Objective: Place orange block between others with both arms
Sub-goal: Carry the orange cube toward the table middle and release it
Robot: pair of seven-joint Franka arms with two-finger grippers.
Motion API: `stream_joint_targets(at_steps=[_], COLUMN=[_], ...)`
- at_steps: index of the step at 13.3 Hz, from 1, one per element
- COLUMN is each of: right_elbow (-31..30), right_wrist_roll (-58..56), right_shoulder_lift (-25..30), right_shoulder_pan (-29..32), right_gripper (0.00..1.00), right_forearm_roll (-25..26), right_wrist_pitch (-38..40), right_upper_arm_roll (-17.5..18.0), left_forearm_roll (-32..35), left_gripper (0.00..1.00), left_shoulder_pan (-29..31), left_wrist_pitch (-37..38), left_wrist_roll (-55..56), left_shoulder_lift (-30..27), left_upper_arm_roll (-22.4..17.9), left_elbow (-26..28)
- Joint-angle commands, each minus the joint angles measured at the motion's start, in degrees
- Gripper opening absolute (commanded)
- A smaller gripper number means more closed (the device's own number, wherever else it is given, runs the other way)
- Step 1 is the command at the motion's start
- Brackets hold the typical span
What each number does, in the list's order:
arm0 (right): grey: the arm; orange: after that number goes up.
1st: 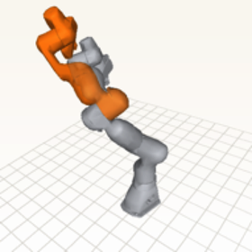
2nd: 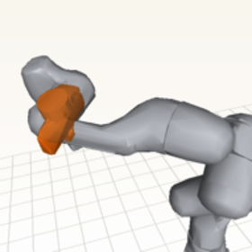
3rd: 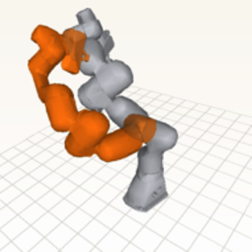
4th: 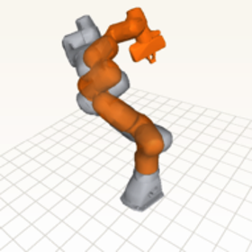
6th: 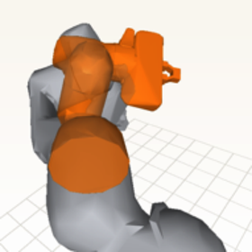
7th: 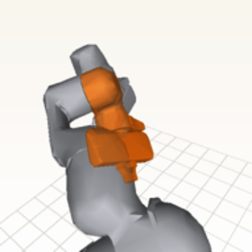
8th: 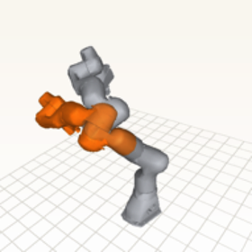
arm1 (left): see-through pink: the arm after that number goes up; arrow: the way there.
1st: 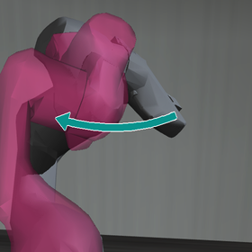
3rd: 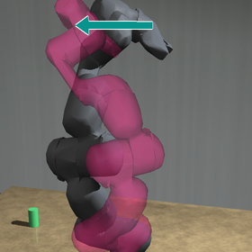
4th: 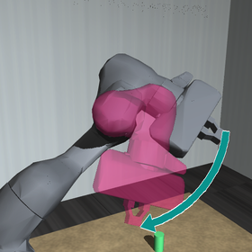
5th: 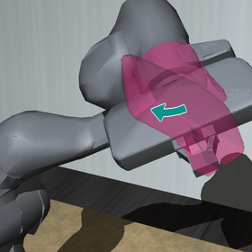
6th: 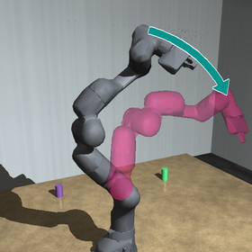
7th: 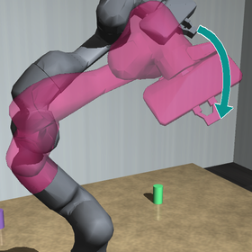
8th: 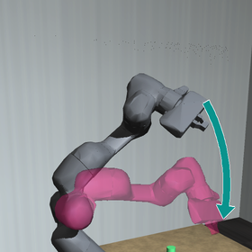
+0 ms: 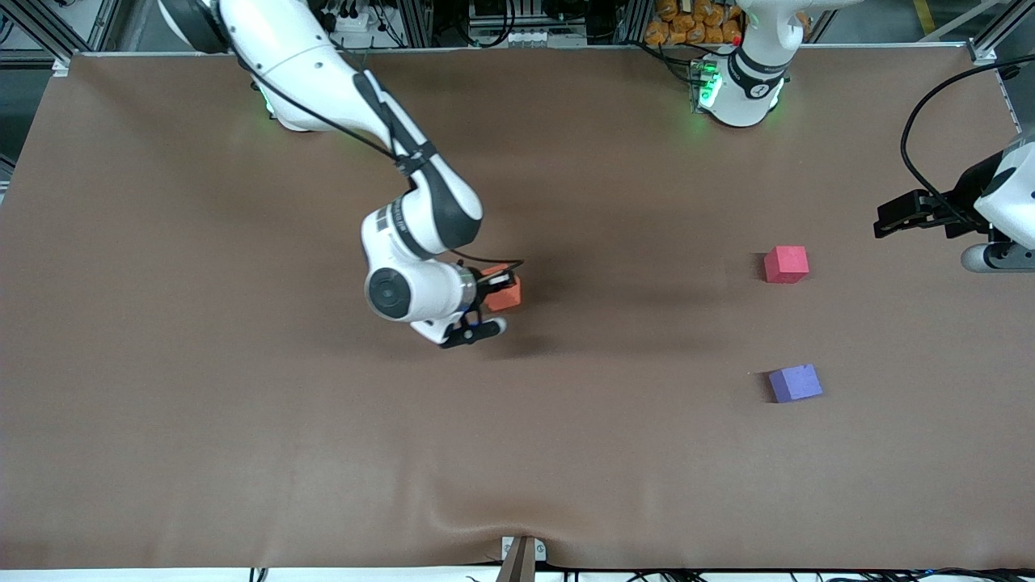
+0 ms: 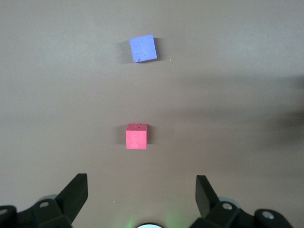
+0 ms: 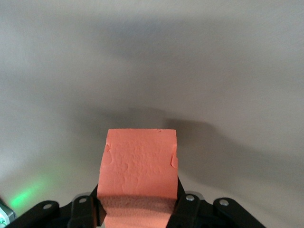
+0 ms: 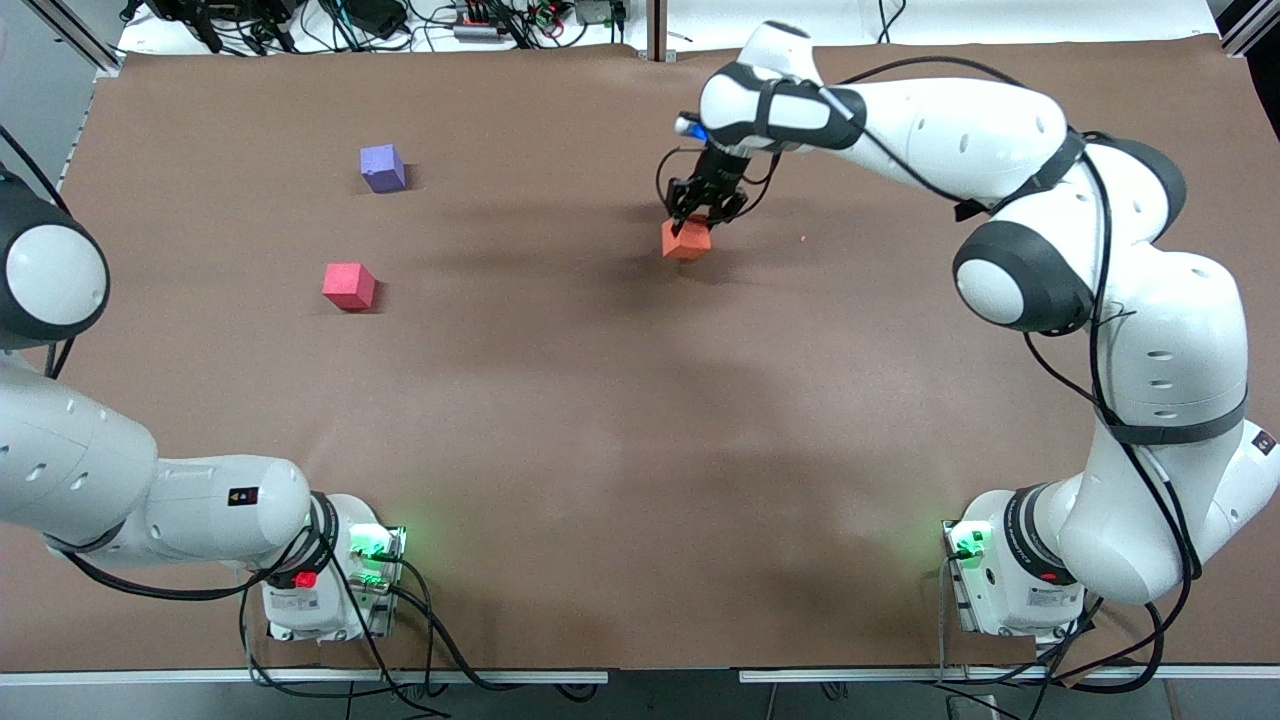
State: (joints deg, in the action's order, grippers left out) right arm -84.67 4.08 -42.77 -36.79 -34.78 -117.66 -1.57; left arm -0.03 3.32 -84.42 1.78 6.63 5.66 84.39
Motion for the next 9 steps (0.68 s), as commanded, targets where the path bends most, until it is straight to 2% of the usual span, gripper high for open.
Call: stream_joint_targets(at_steps=[1, 3, 5, 9], right_elbow=[0.12, 0.12, 0.12, 0.38], right_wrist_roll=[4.94, 9.0, 8.92, 8.13], right_shoulder_lift=[-0.99, -1.52, -1.52, -0.56], right_shoulder_pan=[-2.75, -3.72, -3.55, -1.18], right_gripper=[0.55, 0.65, 1.0, 1.0], right_forearm_roll=[-2.49, -2.32, -2.14, -1.61], right_wrist_pitch=[-4.76, -5.21, -5.21, -4.51], right_upper_arm_roll=[-0.62, -0.62, -0.62, -0.8], left_forearm_roll=[-0.67, -0.67, -0.67, -0.67], left_gripper=[1.0, 1.0, 1.0, 1.0], left_shoulder_pan=[0.55, 0.46, 0.55, 0.46], left_wrist_pitch=[0.66, 0.66, 1.1, 1.1], left_wrist_roll=[-0.38, -0.38, -0.46, -0.38], left_shoulder_lift=[-0.13, -0.13, -0.13, -0.13], left_upper_arm_roll=[0.23, 0.23, 0.23, 0.23], left_elbow=[-0.28, -0.28, -0.28, -0.28])
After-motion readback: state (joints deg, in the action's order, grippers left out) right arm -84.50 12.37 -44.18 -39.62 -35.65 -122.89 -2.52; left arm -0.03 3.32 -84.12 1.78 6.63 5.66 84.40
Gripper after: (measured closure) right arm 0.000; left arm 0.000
